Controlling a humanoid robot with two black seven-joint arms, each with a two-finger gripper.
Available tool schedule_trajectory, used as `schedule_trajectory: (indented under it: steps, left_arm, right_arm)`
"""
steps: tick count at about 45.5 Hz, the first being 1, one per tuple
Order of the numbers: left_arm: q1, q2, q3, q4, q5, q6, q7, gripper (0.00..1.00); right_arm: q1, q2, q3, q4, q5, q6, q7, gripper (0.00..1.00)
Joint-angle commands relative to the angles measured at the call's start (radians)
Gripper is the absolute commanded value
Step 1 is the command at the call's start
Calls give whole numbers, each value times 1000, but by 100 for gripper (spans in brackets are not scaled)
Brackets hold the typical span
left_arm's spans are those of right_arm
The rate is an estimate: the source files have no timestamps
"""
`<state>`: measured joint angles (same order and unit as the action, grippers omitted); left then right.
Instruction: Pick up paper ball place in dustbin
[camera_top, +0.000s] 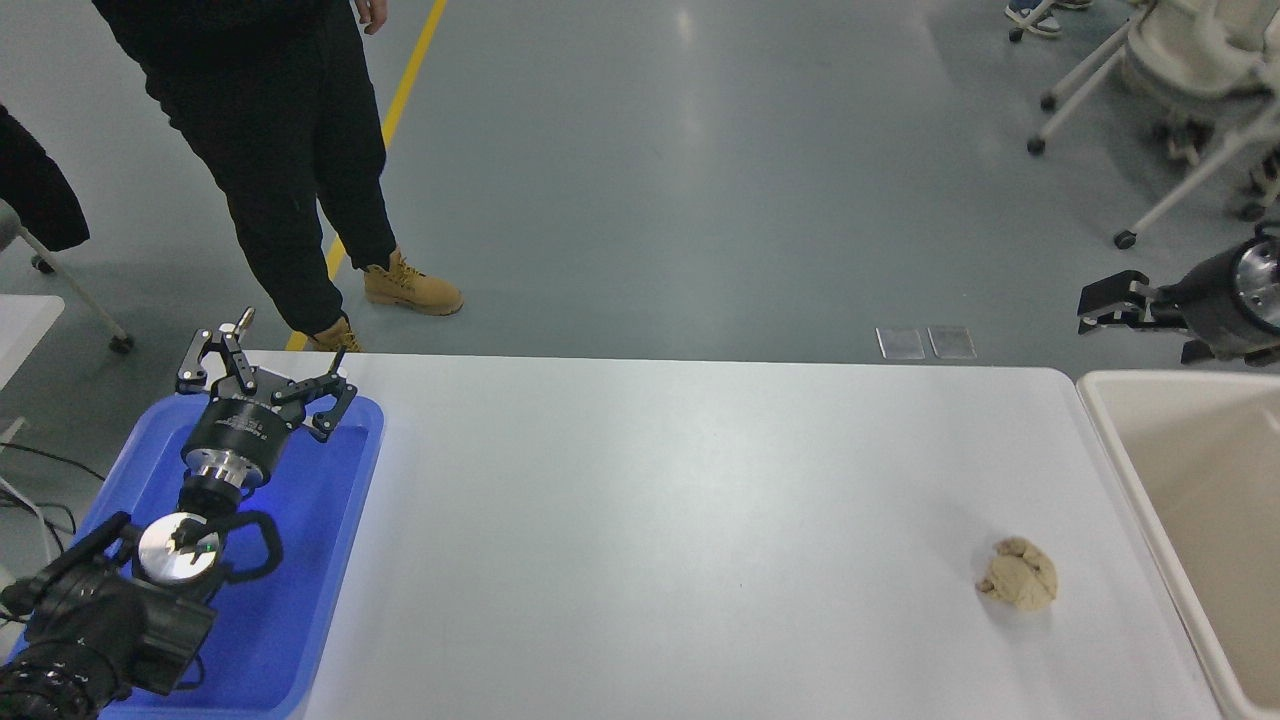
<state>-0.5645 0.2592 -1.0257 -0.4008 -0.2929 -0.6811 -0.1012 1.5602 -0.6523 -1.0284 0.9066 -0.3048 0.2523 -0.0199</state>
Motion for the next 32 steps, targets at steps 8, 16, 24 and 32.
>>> schedule_trajectory:
  steps: [8,16,24,32]
  left_arm:
    - [0,0,-1,0,0,0,0,100]
    - [0,0,-1,-1,0,0,0,100]
    - [0,0,-1,0,0,0,0,100]
    - [0,0,1,0,0,0,0,100]
  right_arm:
    - [-384,-1,188,-49,4,-186,1,100]
    - [-457,17,266,-46,3,-188,0,100]
    - [-497,36,278,-46,3,-188,1,100]
    - [-529,65,304,-49,3,-188,1,100]
